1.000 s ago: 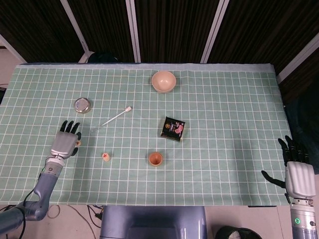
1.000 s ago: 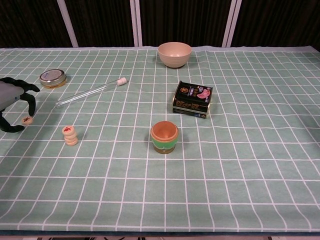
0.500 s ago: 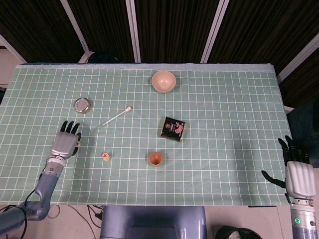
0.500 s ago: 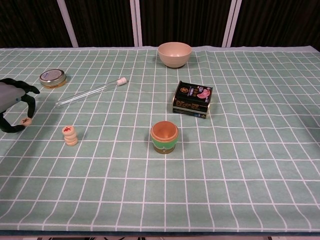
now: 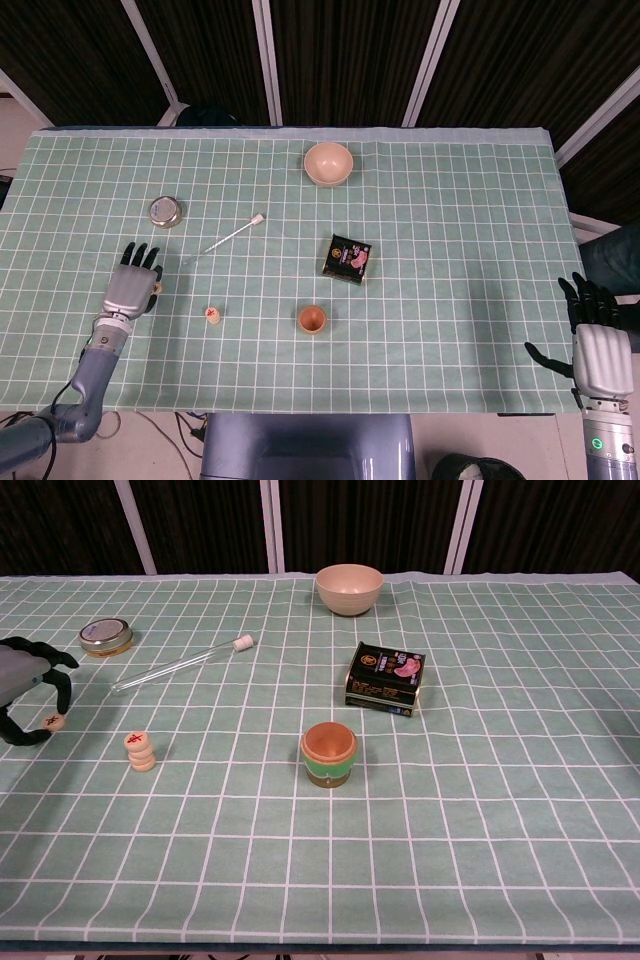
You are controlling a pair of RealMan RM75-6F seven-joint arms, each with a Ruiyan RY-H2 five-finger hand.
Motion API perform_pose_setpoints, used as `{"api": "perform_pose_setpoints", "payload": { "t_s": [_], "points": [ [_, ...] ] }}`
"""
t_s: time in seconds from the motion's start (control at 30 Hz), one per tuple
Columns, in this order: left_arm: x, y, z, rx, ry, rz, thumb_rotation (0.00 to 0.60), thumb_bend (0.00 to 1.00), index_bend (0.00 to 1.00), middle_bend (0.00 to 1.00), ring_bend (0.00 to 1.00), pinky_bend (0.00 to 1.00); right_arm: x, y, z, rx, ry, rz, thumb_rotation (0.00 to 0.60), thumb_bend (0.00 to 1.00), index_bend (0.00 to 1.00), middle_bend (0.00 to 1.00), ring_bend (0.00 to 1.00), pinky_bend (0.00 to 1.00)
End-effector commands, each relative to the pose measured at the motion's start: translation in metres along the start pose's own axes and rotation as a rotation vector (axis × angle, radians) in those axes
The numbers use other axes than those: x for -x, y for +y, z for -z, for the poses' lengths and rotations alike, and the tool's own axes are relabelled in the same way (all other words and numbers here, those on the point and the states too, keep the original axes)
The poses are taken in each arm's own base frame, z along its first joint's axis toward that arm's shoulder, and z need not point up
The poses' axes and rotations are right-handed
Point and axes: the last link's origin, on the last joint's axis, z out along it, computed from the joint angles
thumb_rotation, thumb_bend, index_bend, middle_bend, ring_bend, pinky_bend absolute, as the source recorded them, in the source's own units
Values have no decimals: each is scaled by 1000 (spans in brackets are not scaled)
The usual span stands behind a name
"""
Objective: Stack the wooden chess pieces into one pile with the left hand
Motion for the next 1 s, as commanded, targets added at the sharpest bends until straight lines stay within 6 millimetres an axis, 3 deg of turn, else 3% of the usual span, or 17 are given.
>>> {"api": "perform_pose_setpoints", "payload": {
  "t_s": [0.03, 0.63, 1.0],
  "points": [
    [0, 1, 0, 3, -2, -5, 600, 293, 441, 94, 0, 0, 0, 0, 0, 0, 0, 0, 600, 232, 89, 14, 25, 0],
    [-6, 3, 2, 4, 15, 4, 600, 310, 509, 104, 0, 0, 0, 0, 0, 4, -2, -7, 600, 233, 90, 14, 25, 0],
    [-49, 20, 30, 118, 124, 65, 600, 311, 509, 110, 0, 0, 0, 0, 0, 3, -1, -7, 600, 232, 89, 13, 25, 0]
  ]
}}
